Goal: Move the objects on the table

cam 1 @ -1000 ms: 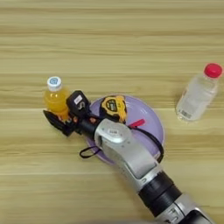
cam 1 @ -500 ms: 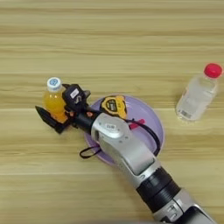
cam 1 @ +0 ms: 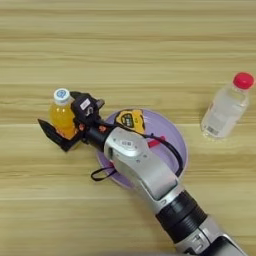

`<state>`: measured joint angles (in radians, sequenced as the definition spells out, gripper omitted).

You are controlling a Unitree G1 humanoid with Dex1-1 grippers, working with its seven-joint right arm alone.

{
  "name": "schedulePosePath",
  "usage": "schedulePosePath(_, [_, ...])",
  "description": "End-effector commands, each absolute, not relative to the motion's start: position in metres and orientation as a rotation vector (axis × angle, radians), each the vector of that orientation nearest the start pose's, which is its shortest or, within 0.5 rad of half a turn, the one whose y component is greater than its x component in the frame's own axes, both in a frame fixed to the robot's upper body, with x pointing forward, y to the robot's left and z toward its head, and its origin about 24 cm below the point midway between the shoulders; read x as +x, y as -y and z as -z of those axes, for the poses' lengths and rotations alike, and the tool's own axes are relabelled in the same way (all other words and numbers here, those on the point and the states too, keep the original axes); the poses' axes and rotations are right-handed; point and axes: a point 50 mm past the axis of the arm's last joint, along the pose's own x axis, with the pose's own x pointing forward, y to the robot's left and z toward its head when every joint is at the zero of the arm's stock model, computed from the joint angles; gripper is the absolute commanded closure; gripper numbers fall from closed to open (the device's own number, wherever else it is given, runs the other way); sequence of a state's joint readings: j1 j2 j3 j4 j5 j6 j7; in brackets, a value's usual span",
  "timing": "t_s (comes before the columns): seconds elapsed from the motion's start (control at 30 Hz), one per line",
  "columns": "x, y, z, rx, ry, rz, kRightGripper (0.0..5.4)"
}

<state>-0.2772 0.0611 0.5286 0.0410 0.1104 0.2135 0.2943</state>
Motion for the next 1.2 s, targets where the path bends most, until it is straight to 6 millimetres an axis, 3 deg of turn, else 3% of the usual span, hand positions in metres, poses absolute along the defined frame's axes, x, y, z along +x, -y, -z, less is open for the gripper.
schedulePosePath(0.03, [0.243,-0.028,-0.114,0.069,0.115,-0.936,0.05])
schedulePosePath(0.27, [0.237,-0.010,-0.110,0.031,0.091,-0.907,0.05])
schedulePosePath(0.67, [0.219,0.054,-0.103,-0.044,0.068,-0.769,0.05])
schedulePosePath(1.2, [0.222,0.098,-0.094,-0.061,0.137,-0.433,0.05])
